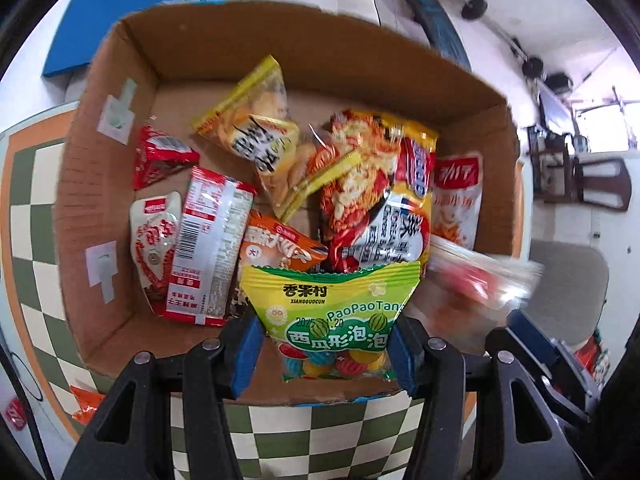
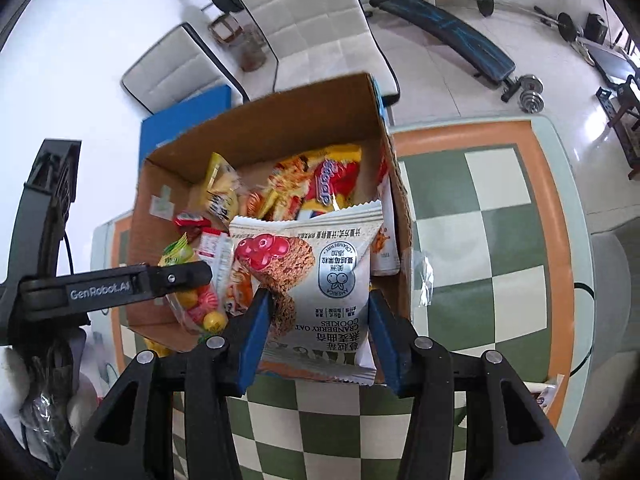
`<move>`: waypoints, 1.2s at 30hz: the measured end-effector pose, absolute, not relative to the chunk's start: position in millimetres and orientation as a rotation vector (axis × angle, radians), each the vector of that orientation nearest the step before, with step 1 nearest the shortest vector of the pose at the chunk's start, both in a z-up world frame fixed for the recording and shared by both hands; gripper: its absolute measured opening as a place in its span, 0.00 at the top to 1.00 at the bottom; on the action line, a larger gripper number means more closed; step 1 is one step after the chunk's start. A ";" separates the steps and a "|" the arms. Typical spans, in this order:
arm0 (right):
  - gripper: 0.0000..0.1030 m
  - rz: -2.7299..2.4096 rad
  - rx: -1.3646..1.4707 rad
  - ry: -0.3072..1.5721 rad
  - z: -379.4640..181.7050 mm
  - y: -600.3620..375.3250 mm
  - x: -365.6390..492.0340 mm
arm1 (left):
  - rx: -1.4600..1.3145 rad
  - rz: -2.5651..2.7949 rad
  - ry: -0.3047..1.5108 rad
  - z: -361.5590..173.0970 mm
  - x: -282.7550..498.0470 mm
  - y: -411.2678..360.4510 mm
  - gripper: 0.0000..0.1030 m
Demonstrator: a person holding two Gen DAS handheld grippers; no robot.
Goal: Organize snacks
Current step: 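Open both tools to drop the gum bag and cookie packet into the box, then reach and grasp the Franzzi cookie pack with the right tool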
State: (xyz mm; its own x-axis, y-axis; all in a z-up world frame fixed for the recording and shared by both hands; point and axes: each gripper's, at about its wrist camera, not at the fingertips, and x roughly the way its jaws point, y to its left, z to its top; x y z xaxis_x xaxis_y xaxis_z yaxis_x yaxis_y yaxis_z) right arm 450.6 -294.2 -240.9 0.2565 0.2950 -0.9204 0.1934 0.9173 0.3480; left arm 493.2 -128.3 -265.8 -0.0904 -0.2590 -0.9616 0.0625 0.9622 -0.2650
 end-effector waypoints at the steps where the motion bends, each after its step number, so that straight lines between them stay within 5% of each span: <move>1: 0.41 0.068 0.438 1.328 -243.5 -295.0 451.5 | -0.141 -0.272 1.649 -268.6 492.3 -130.5 0.48; 3: 0.26 0.062 0.429 1.347 -246.7 -295.2 452.4 | -0.122 -0.272 1.643 -270.1 491.1 -131.8 0.47; 10: 0.14 0.049 0.411 1.358 -247.3 -299.6 448.5 | -0.088 -0.278 1.542 -253.6 482.9 -133.3 0.18; 25: 0.06 -0.026 0.447 1.282 -223.1 -346.8 389.0 | 0.030 -0.254 1.263 -200.5 411.1 -156.9 0.17; 36: 0.06 -0.267 0.484 1.536 -330.9 -429.2 325.4 | 0.007 -0.274 1.412 -264.2 340.8 -188.4 0.17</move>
